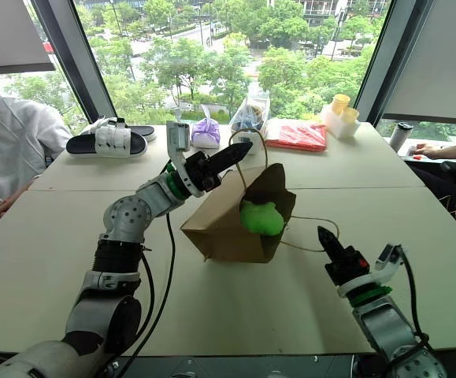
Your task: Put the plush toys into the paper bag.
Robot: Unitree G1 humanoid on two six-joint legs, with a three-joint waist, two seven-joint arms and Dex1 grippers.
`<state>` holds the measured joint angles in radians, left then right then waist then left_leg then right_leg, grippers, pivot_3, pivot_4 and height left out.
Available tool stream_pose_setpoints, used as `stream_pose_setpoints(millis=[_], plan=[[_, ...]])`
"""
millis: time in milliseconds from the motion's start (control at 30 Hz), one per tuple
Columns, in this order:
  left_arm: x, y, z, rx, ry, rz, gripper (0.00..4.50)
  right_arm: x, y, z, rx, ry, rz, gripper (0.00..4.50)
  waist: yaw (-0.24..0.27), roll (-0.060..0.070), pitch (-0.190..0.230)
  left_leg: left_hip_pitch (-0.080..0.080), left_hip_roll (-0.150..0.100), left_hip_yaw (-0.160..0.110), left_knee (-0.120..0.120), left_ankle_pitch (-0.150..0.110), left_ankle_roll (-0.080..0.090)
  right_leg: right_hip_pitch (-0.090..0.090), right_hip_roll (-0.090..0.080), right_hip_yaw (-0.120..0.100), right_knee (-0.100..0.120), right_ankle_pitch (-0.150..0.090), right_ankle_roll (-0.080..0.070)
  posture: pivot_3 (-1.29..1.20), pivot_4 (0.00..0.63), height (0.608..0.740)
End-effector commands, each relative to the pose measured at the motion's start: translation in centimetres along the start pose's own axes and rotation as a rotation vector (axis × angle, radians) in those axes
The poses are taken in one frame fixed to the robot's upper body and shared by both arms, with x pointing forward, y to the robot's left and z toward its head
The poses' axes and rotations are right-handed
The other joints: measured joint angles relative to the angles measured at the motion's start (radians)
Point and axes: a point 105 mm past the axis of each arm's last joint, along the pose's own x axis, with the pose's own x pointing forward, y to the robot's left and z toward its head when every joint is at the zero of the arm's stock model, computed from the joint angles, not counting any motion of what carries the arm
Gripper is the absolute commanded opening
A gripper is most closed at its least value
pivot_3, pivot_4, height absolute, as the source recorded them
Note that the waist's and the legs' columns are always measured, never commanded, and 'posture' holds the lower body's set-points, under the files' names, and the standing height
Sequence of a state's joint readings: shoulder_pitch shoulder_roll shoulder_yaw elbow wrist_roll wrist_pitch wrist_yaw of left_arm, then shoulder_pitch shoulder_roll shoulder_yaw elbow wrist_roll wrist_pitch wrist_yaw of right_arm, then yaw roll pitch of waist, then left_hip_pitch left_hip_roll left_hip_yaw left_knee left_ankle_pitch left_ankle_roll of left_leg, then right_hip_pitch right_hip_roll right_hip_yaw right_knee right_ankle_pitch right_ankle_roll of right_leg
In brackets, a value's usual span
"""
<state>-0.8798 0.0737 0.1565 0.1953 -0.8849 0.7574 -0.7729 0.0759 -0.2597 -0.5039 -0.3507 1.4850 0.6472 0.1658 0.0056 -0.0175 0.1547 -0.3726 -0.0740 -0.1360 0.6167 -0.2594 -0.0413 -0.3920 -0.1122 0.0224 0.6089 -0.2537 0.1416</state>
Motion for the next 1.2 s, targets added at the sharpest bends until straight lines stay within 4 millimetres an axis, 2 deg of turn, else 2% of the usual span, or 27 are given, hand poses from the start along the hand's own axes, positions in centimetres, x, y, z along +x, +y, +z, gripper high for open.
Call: stream_pose_setpoints(millis=[33,167,267,333,433,500,733,800,900,1067,1133,1200], plan=[[0.4,-0.5,2.5,0.015,-0.084,-0.013,0.0,0.4,6.5,4.4,-0.058,-0.096,0.253,0.03,0.0,0.0,0.0,0.0,0.0,0.0,0.0,0.0,0.0,0.0,0.0,0.0,0.0,0.0,0.0,0.0,0.15,0.74],[0.1,0.4,3.0,0.009,-0.106,0.038,0.0,1.1,8.7,5.8,-0.098,-0.101,0.305,0.03,0.001,-0.001,0.0,0.0,0.0,0.0,0.0,0.0,0.0,0.0,0.0,-0.001,0.0,0.0,0.0,0.0,0.15,0.74],[-0.2,1.0,2.3,-0.002,-0.092,0.066,0.0,1.8,10.9,5.9,-0.099,-0.094,0.387,0.03,0.001,-0.001,0.0,0.0,0.0,0.0,0.0,0.0,0.0,0.0,0.0,0.0,0.0,0.0,0.0,0.0,0.15,0.74],[-0.5,1.7,1.9,0.002,-0.081,0.098,0.0,2.0,11.5,5.9,-0.095,-0.093,0.409,0.03,0.001,-0.001,0.0,-0.001,0.0,0.0,0.0,0.0,0.0,0.0,0.0,0.0,0.0,0.0,0.0,0.0,0.15,0.74],[-1.2,3.9,-0.3,0.058,0.006,0.205,0.0,2.5,12.0,5.5,-0.096,-0.078,0.427,0.03,0.004,-0.001,0.0,0.0,0.0,0.0,0.0,0.0,0.0,0.0,0.0,-0.001,0.0,0.0,0.0,0.0,0.15,0.74],[-1.8,4.7,-0.9,0.053,0.015,0.234,0.0,2.7,12.0,5.0,-0.099,-0.053,0.43,0.03,0.005,-0.001,0.0,0.0,0.0,0.0,0.0,0.0,0.0,0.0,0.0,0.0,-0.001,0.0,0.0,0.0,0.15,0.74],[-1.8,4.5,0.3,0.029,-0.044,0.209,0.0,2.7,11.1,3.4,-0.088,0.0,0.399,0.03,0.005,-0.001,0.0,-0.001,0.0,0.0,0.0,0.0,0.0,-0.001,0.0,0.0,-0.001,0.0,0.0,0.0,0.15,0.74],[-1.8,4.5,0.6,0.032,-0.058,0.208,0.0,2.5,11.0,3.3,-0.082,-0.004,0.393,0.59,0.005,-0.001,0.0,-0.001,0.0,0.0,0.0,0.0,0.0,-0.001,0.0,0.0,-0.001,0.0,0.0,0.0,0.15,0.74],[-1.7,4.0,0.9,0.023,-0.069,0.166,0.92,2.3,10.7,3.4,-0.102,-0.005,0.372,1.93,0.005,-0.001,0.0,-0.001,0.0,0.0,0.0,0.0,0.0,-0.001,0.0,0.0,-0.001,0.0,0.0,0.0,0.15,0.74],[-1.2,3.2,1.2,0.005,-0.088,0.121,3.33,1.9,10.2,2.9,-0.146,0.024,0.336,4.37,0.005,-0.001,0.0,-0.001,0.0,0.0,0.0,0.0,0.0,-0.001,0.0,0.0,-0.001,0.0,0.0,0.0,0.15,0.74],[-1.2,3.4,1.3,0.013,-0.087,0.146,4.37,1.5,10.3,2.2,-0.176,0.07,0.335,4.5,0.005,-0.001,0.0,-0.001,0.0,0.0,0.0,0.0,0.0,-0.001,0.0,0.0,-0.001,0.0,0.0,0.0,0.15,0.74],[-1.6,3.1,1.3,-0.007,-0.077,0.134,4.48,0.6,10.3,1.6,-0.2,0.11,0.329,4.5,0.006,-0.001,0.0,-0.001,0.0,0.0,0.0,0.0,0.0,0.0,0.0,0.0,-0.001,0.0,0.0,0.0,0.15,0.74]])
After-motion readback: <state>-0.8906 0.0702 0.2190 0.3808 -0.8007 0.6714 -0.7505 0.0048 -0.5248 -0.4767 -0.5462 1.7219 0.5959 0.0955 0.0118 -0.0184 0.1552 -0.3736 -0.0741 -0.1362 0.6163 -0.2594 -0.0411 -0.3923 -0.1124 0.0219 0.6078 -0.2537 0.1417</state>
